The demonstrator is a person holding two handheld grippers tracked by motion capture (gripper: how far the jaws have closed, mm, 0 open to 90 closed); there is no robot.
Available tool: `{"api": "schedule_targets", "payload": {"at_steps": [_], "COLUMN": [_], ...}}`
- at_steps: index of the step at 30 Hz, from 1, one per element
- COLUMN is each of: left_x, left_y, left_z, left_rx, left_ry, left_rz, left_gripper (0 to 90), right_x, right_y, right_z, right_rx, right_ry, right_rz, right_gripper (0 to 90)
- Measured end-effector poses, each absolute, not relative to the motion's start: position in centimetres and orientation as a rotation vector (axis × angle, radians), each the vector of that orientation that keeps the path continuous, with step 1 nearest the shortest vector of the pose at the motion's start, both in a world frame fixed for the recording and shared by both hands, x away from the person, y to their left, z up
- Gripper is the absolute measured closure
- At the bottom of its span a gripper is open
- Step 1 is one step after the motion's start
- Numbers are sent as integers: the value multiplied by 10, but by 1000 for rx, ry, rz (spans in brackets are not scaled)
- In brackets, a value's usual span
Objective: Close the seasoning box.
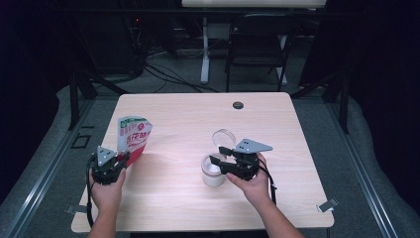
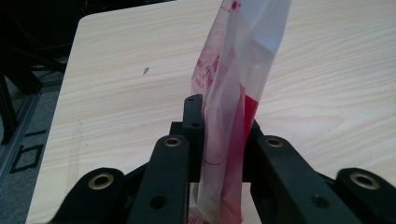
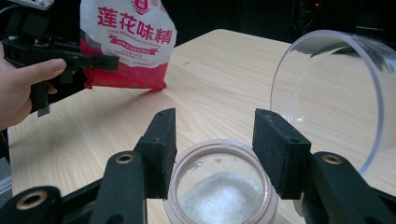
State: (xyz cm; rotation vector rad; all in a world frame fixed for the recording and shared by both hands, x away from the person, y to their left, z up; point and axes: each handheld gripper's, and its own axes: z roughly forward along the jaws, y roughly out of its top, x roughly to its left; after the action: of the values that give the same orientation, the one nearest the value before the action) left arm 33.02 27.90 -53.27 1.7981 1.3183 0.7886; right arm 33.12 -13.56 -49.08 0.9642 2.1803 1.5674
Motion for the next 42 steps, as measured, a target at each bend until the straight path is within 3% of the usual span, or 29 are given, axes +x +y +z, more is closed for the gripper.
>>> {"api": "schedule_targets", "payload": {"at_steps": [4,12,15,42], "left_x": [329,324,323,312], "left_y": [278,270,268,249], "left_z": [-533,-530,-530,-518], "left_rx": [1802,1772,1764,1786], "left_ry": [1307,1253,1245,1178], "left_rz": [783,856,866,806], "left_gripper": [756,512,472,463], "right_x": [332,332,332,328], "right_y": [-135,-134,-133,-128], "right_z": [-491,-491,-491,-490], "right_rx": [963,957,956,930], "right_ry": [2181,2180,2182,2219], "right_rz": [1570,1573,1572,1576], "right_gripper": [497,494,493,510]}}
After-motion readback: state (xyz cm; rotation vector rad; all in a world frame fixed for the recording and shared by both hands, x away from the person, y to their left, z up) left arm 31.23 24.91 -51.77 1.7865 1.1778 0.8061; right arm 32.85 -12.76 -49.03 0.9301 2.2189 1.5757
